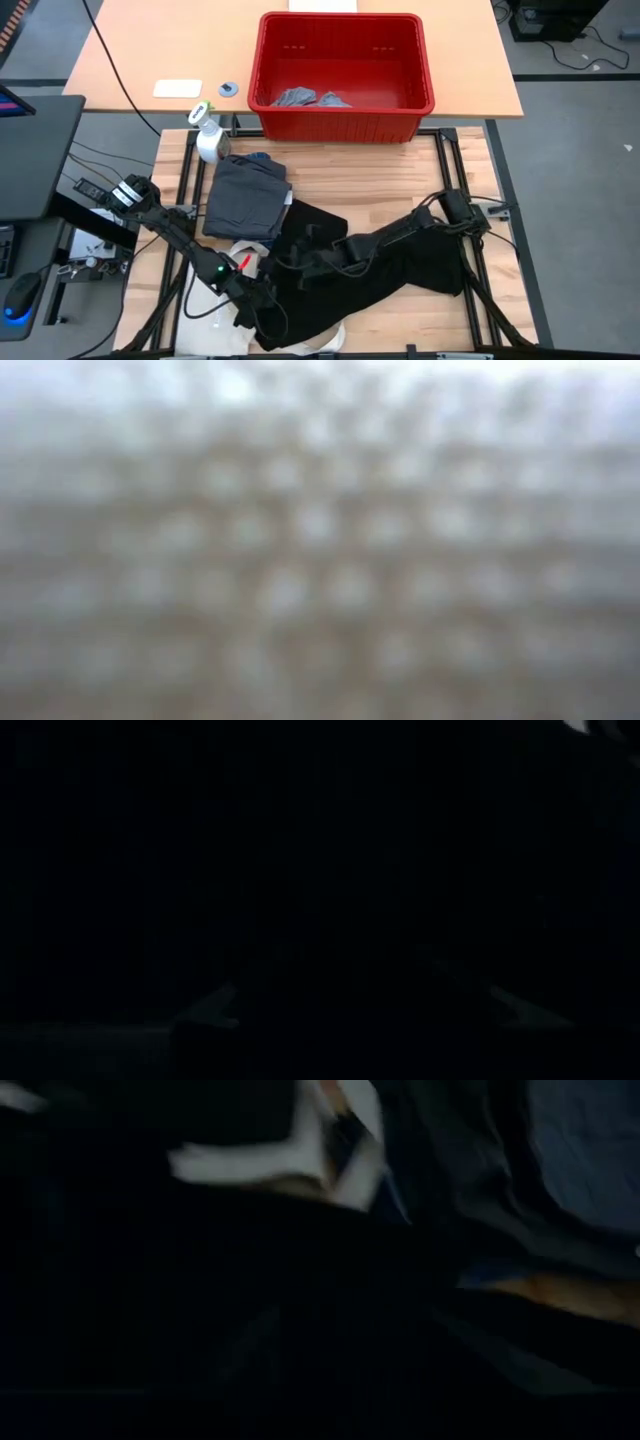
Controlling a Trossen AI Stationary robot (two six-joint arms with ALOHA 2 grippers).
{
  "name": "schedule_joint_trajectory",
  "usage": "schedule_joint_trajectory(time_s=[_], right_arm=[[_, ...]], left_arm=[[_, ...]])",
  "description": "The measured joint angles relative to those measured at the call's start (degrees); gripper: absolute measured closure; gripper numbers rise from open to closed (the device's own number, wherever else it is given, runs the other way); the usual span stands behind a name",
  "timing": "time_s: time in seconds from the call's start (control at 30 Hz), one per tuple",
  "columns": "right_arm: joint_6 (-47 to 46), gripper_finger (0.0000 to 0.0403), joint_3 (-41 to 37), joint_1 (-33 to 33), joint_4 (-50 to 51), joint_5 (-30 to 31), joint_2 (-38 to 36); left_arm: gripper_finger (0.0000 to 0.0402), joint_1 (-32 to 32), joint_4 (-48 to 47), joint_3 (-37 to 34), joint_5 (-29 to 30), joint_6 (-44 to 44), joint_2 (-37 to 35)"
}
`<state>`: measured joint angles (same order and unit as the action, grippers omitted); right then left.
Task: Fold Laundry from Bin
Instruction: Fold the black shirt
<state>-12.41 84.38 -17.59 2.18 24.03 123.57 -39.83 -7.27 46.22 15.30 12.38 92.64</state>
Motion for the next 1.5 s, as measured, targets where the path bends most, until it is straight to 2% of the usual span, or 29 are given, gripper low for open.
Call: schedule_joint_trajectory(time_s=[0.1, 0.2, 0.37, 0.53, 0.73, 0.8, 0.97, 1.2, 1.4, 1.5], right_arm=[[0.6, 0.0136, 2.4, -1.6, 0.8, 0.5, 0.1], [0.0, 0.0118, 3.0, -3.0, 0.7, 3.3, 0.1], [-5.7, 0.0122, 3.1, -4.0, -0.8, 6.5, 1.3], [-5.7, 0.0142, 3.0, -5.3, -2.3, 11.8, 5.5], [-4.4, 0.0172, 3.0, -6.4, -2.3, 21.4, 6.5], [-3.6, 0.0182, 3.0, -6.4, -2.2, 20.9, 6.5], [-6.2, 0.0215, 3.0, -4.7, -1.0, 13.9, 6.6], [-5.8, 0.0275, 3.0, -3.3, -0.5, 11.7, 6.7], [-5.9, 0.0387, 3.0, -2.3, 4.1, 11.1, 6.1], [-6.6, 0.0387, 2.9, -2.3, 8.2, 12.7, 3.3]], left_arm=[[0.0212, -0.1, -0.2, 0.0, 2.2, 1.7, 0.0], [0.0212, -0.9, -0.2, 0.0, 4.4, 3.0, 0.0], [0.0212, -1.9, 0.1, 0.0, 8.1, 5.6, 0.0], [0.0212, -2.1, 0.3, 0.0, 9.1, 6.5, 0.0], [0.0212, -2.0, 0.5, 0.0, 9.2, 9.4, 0.0], [0.0212, -2.0, 0.5, 0.0, 9.2, 9.5, 0.0], [0.0212, -2.0, 0.6, 0.0, 9.2, 10.4, 0.0], [0.0212, -2.0, 0.6, 0.0, 9.2, 10.6, 0.0], [0.0212, -2.0, 0.6, 0.0, 9.1, 10.2, 0.0], [0.0212, -2.2, 0.9, 0.0, 9.1, 8.9, 0.0]])
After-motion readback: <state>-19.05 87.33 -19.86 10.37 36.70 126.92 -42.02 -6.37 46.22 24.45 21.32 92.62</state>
